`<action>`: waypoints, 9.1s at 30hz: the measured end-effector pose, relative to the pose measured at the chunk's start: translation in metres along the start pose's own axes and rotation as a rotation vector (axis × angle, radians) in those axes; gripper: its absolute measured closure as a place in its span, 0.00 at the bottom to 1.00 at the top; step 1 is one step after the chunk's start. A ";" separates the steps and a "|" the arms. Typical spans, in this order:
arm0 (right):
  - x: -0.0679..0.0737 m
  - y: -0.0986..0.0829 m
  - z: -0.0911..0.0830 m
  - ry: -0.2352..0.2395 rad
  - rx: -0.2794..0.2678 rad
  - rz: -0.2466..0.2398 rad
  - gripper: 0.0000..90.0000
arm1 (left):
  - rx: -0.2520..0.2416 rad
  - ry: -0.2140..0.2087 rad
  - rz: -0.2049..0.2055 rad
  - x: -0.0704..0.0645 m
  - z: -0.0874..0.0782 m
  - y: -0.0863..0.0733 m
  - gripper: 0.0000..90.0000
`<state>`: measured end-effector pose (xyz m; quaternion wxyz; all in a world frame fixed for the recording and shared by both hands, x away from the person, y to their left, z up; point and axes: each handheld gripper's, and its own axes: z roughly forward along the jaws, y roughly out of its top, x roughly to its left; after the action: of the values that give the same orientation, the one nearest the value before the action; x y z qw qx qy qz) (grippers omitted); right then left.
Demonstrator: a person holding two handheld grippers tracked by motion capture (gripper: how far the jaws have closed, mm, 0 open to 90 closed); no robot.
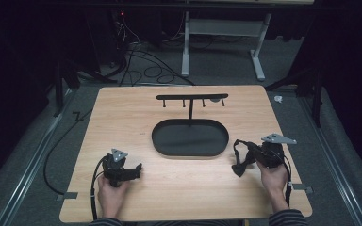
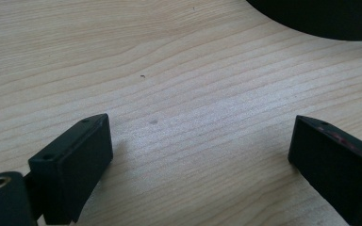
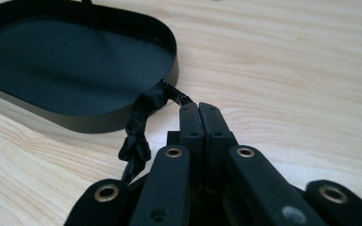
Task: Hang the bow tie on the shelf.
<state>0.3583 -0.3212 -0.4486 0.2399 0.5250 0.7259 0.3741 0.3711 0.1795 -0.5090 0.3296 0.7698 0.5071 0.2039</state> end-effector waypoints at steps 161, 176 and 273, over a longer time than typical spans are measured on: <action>0.075 0.135 0.017 0.263 -0.155 -0.125 1.00 | -0.003 0.001 -0.001 0.000 0.000 0.000 0.08; 0.071 0.148 0.023 0.246 -0.160 -0.106 1.00 | -0.001 0.000 -0.002 0.000 0.000 0.000 0.08; 0.020 0.126 0.001 0.209 -0.152 -0.014 0.74 | -0.001 0.000 0.000 0.000 0.000 0.000 0.08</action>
<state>0.4259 -0.2803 -0.3479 0.2049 0.4584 0.7200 0.4791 0.3711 0.1794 -0.5090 0.3301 0.7695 0.5072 0.2042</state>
